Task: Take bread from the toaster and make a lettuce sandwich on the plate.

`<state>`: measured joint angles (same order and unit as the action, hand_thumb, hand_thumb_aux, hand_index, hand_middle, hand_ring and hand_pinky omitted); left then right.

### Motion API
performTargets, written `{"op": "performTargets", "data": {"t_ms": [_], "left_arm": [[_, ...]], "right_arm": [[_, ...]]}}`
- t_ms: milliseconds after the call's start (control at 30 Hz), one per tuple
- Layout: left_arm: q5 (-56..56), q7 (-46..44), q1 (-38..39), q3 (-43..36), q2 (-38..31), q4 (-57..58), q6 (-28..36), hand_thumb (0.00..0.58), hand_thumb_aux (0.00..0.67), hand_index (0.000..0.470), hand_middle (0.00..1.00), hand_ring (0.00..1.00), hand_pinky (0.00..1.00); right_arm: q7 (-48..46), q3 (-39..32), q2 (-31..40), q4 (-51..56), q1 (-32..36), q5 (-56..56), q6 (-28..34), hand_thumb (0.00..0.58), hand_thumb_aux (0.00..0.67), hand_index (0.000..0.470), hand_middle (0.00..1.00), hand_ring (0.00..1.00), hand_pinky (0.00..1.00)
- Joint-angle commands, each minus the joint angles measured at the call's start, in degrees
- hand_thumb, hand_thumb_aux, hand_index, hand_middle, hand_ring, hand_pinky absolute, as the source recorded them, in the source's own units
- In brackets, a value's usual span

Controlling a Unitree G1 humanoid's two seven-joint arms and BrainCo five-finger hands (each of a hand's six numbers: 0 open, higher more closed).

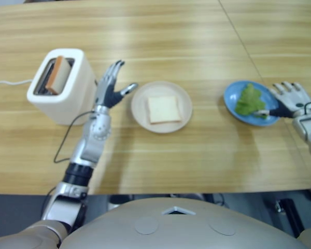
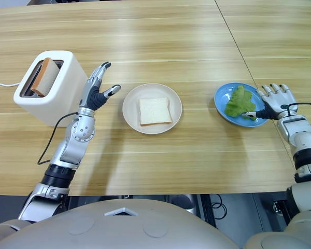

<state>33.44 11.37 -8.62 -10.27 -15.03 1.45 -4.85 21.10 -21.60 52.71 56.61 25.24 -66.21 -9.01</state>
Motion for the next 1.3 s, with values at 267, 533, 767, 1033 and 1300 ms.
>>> {"op": "performTargets", "data": {"t_ms": [267, 533, 767, 1033, 1300], "left_arm": [[-0.03, -1.03, 0.53, -0.04, -0.25, 0.55, 0.5, 0.0, 0.0, 0.0, 0.0, 0.0, 0.0], [-0.05, -1.31, 0.68, -0.21, -0.21, 1.06, 0.5, 0.0, 0.0, 0.0, 0.0, 0.0, 0.0], [-0.04, -1.3, 0.73, -0.37, -0.01, 1.33, 0.33, 0.0, 0.0, 0.0, 0.0, 0.0, 0.0], [-1.0, -0.69, 0.73, 0.37, 0.19, 1.6, -0.33, 0.0, 0.0, 0.0, 0.0, 0.0, 0.0], [-7.81, -0.28, -0.37, 4.67, 1.04, 4.73, -2.18, 0.0, 0.0, 0.0, 0.0, 0.0, 0.0]], "right_arm": [[1.87, -9.68, -4.73, 10.13, 6.36, 0.93, 0.82, 0.506, 0.431, 0.296, 0.0, 0.0, 0.0], [3.21, -10.01, -4.68, 9.67, 6.27, 5.59, -0.49, 0.58, 0.67, 0.46, 0.29, 0.29, 0.29], [4.66, -8.98, -2.94, 4.56, 4.46, 9.04, -1.63, 0.58, 0.67, 0.46, 1.0, 1.0, 1.0], [4.27, -3.3, 1.3, -12.05, -2.08, 14.79, -1.68, 0.58, 0.67, 0.46, 1.0, 1.0, 1.0], [-2.63, 7.16, -0.26, -48.37, -8.78, 16.65, 4.7, 0.58, 0.67, 0.46, 1.0, 1.0, 1.0]]}}
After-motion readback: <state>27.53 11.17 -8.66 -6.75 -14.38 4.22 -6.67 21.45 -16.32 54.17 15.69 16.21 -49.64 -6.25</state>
